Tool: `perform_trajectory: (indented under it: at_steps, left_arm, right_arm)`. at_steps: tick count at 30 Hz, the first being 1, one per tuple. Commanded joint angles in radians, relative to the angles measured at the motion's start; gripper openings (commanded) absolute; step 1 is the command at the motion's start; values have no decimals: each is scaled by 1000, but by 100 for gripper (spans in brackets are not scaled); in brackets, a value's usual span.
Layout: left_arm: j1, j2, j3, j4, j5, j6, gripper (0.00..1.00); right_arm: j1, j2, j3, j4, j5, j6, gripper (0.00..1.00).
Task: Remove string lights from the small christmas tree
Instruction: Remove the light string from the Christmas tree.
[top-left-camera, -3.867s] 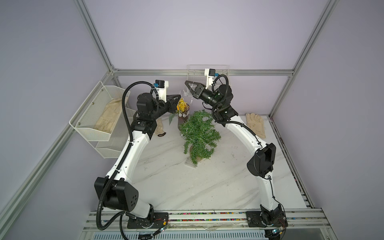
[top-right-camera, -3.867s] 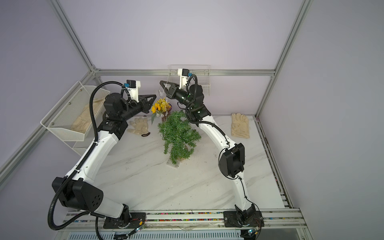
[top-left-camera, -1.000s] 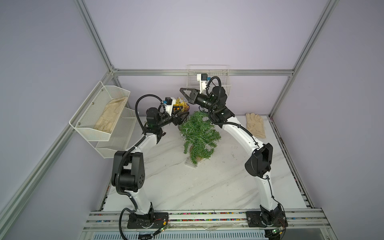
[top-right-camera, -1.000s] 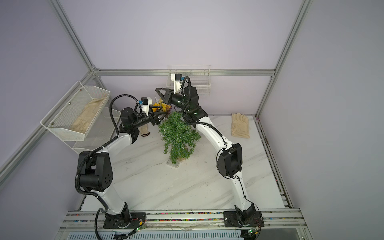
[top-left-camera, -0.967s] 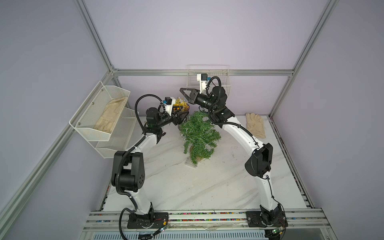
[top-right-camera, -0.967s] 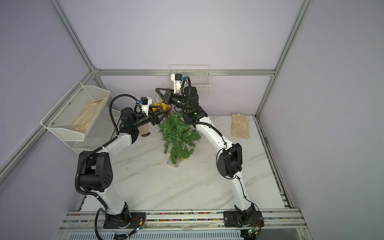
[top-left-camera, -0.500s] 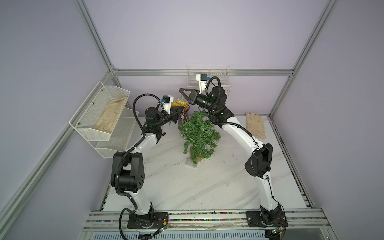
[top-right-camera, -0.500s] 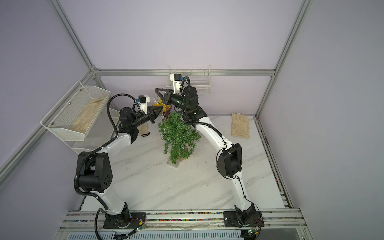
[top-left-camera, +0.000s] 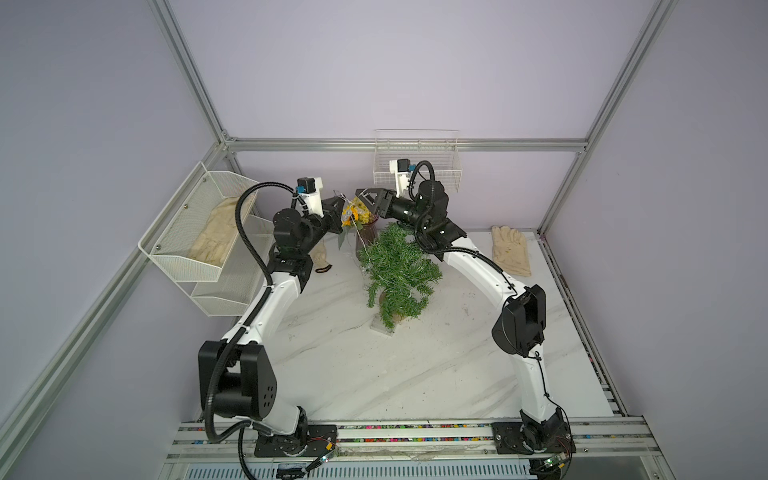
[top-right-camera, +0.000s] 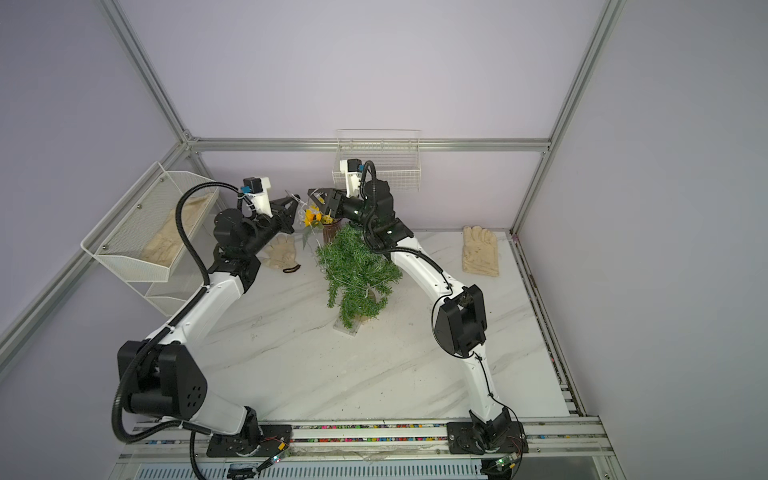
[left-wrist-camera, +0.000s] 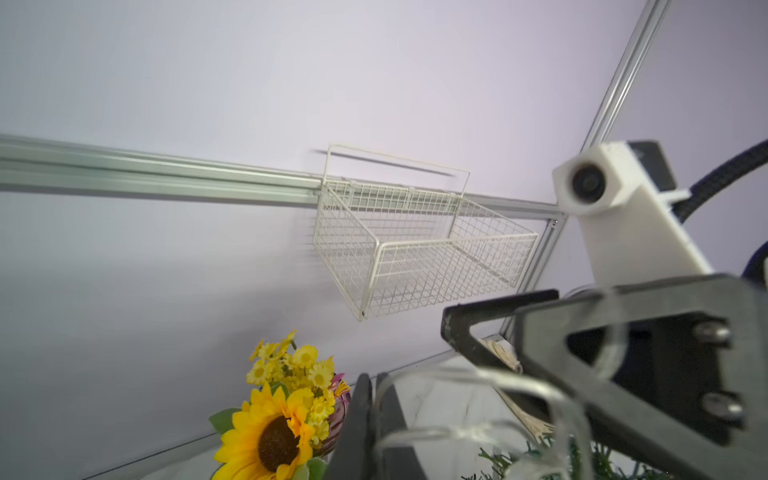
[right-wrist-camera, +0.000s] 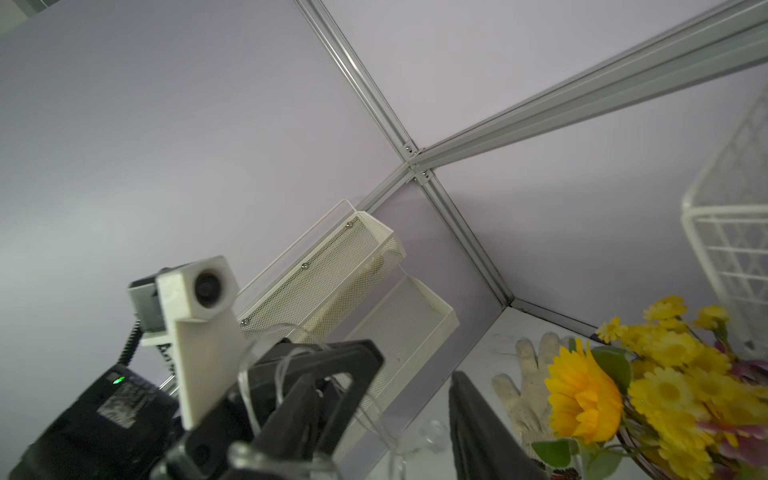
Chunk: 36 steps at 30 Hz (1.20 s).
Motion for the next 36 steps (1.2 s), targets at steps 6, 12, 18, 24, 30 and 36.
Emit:
perform_trajectory:
  at_steps: [6,12,18,24,30,36]
  left_arm:
    - [-5,-344,-199,-108,-112,-59,0]
    - [-72,-412,-282,-113,-94,-94,0]
    - [-202,-461,-309,-172,-120,-128,0]
    - [-407,-521,-310,-242,-215,-131,0]
    - [-624,-495,-284,-262,-298,-118,0]
    - [-744,-412,-195,-281,-304,-98,0]
  right_arm:
    - [4,-184,-126,1,44,-51,72]
    - [-3,-213,-190,14,58,-66,75]
    - [-47,-290,-257,-9,55,-76,75]
    - [-155,-517,-533,-99,121,-46,72]
    - [-308,-793,-957,-93,183,67,60]
    - [-343,-891,-1156,-102,83,141,48]
